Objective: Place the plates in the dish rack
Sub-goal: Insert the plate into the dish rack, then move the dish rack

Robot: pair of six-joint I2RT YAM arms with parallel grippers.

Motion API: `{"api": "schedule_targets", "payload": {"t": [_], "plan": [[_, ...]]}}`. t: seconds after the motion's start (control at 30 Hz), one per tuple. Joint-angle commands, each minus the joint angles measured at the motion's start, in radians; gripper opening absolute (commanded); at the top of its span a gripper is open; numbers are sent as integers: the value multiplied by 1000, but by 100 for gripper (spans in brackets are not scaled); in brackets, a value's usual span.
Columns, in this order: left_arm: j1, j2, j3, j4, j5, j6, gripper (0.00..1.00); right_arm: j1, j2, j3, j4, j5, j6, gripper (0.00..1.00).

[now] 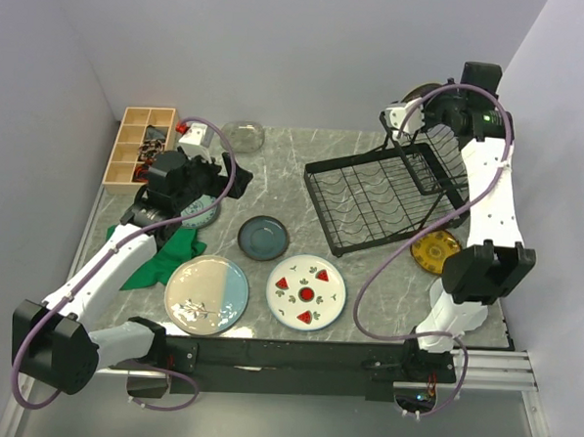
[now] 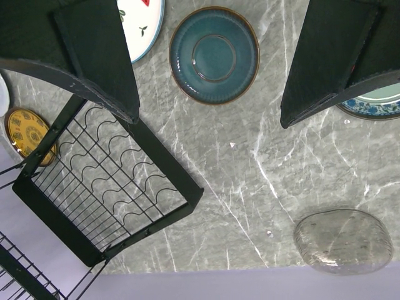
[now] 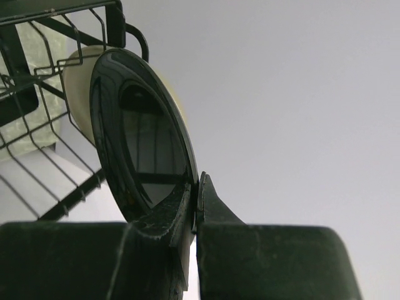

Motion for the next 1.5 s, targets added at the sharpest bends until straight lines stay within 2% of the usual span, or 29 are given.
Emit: {"api": "schedule_targets", "payload": {"t": [0.0,0.17,0.33,0.37,0.43,0.47,0.5,0.6,0.67,0.7,0.73,0.9,0.93,1.0,1.17,1.3,1.47], "plan": [[3,-7,19,28,26,-8,99,-6,-134,-36,43,-20,-252,0],[8,5,21,33,66,-26,99,-15,-224,-113,61,-43,-166,0],[31,39,10,66,149,-81,99,-15,-347,-173,89,-64,44,0],[34,54,9,77,167,-88,99,-15,-368,-183,118,-64,172,0],[40,91,7,109,264,-103,99,-15,-431,-191,129,-68,327,0],[42,106,4,128,309,-105,99,-15,-454,-196,144,-69,500,0],[42,117,2,149,399,-106,100,-14,-509,-217,150,-71,582,0],[14,174,11,185,514,-125,99,-15,-641,-315,215,-54,869,0],[-50,204,83,39,456,19,99,-17,-689,-340,206,-26,1034,0],[-138,208,96,7,409,73,99,-18,-730,-370,206,-22,1082,0],[-179,212,91,1,346,142,99,-18,-753,-393,212,-23,1127,0],[-404,214,59,35,229,277,99,-20,-884,-514,247,-40,1448,0],[-438,223,71,30,185,381,99,-20,-902,-528,256,-32,1491,0],[-516,249,90,30,109,466,99,-21,-953,-568,273,-8,1601,0],[-572,447,205,36,69,657,99,-23,-1027,-588,256,58,1736,0],[-607,614,384,-7,39,795,99,-23,-1054,-550,215,158,1758,0],[-618,822,580,-119,11,869,99,-23,-1057,-525,167,182,1776,0]]}}
